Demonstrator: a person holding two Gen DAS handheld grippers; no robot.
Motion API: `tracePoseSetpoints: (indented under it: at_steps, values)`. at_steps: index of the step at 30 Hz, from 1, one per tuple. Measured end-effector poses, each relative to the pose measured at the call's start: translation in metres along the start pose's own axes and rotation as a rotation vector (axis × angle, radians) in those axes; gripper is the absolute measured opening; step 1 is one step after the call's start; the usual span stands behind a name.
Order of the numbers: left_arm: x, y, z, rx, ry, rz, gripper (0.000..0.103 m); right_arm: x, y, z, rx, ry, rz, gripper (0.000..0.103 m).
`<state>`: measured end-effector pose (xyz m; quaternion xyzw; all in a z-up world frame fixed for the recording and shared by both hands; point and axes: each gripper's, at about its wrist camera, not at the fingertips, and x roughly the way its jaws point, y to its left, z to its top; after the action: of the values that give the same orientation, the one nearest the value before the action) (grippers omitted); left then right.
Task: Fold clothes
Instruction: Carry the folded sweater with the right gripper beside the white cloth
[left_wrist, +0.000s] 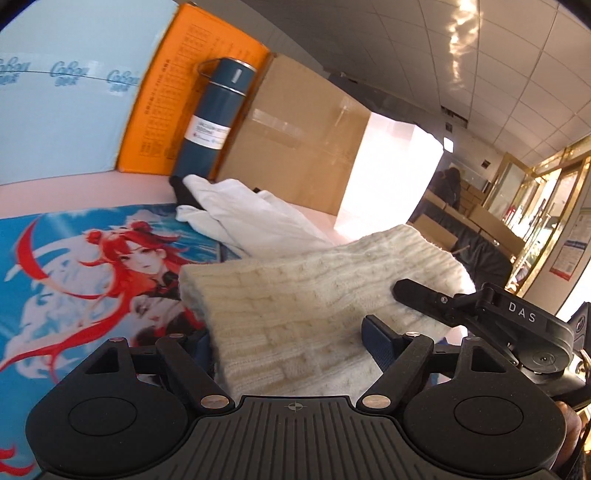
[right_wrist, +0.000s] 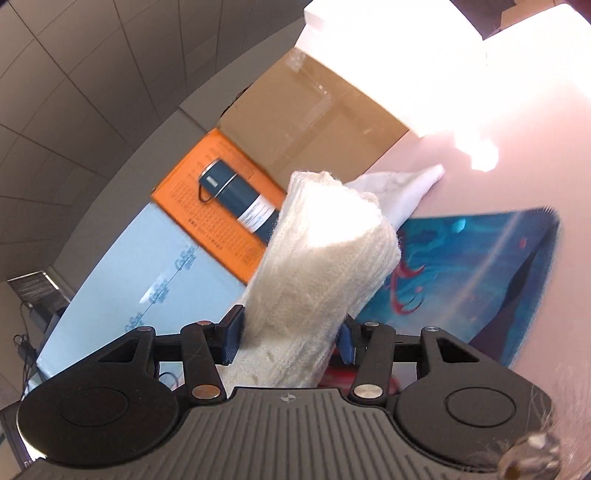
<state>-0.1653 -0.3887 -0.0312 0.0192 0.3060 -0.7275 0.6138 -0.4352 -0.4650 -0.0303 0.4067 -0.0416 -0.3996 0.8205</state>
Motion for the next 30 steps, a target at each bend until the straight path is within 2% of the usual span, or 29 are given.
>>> tracePoseSetpoints:
  at_steps: [3, 7, 10, 14, 17, 19, 22, 23, 28, 30]
  values:
    - [0.032, -0.022, 0.003, 0.012, 0.014, -0.034, 0.081, 0.004, -0.019, 0.024, -0.033, -0.041, -0.065, 0.047]
    - [0.062, -0.04, 0.005, 0.031, 0.019, -0.049, 0.082, 0.015, -0.038, 0.048, -0.089, -0.051, -0.136, 0.047]
    - [0.072, -0.049, 0.001, 0.091, 0.022, -0.05, 0.083, 0.028, -0.045, 0.058, -0.162, -0.039, -0.213, 0.047]
    - [0.078, -0.049, 0.0, 0.095, 0.029, -0.028, 0.088, 0.044, -0.045, 0.059, -0.273, -0.016, -0.277, 0.048]
    - [0.08, -0.051, 0.0, 0.1, 0.042, -0.011, 0.091, 0.055, -0.043, 0.057, -0.353, -0.018, -0.33, 0.052]
    - [0.084, -0.05, 0.001, 0.094, 0.054, 0.018, 0.097, 0.057, -0.043, 0.057, -0.379, -0.017, -0.363, 0.061]
    - [0.084, -0.046, 0.003, 0.077, 0.057, 0.02, 0.097, 0.059, -0.045, 0.058, -0.383, -0.018, -0.411, 0.075]
    - [0.082, -0.046, 0.003, 0.08, 0.049, 0.017, 0.097, 0.058, -0.043, 0.058, -0.384, -0.029, -0.426, 0.077]
    - [0.063, -0.047, 0.009, 0.095, -0.014, -0.007, 0.097, 0.036, -0.02, 0.054, -0.368, -0.151, -0.481, 0.085]
    - [0.053, -0.044, 0.014, 0.075, -0.033, -0.026, 0.097, 0.023, -0.008, 0.053, -0.347, -0.215, -0.496, 0.093]
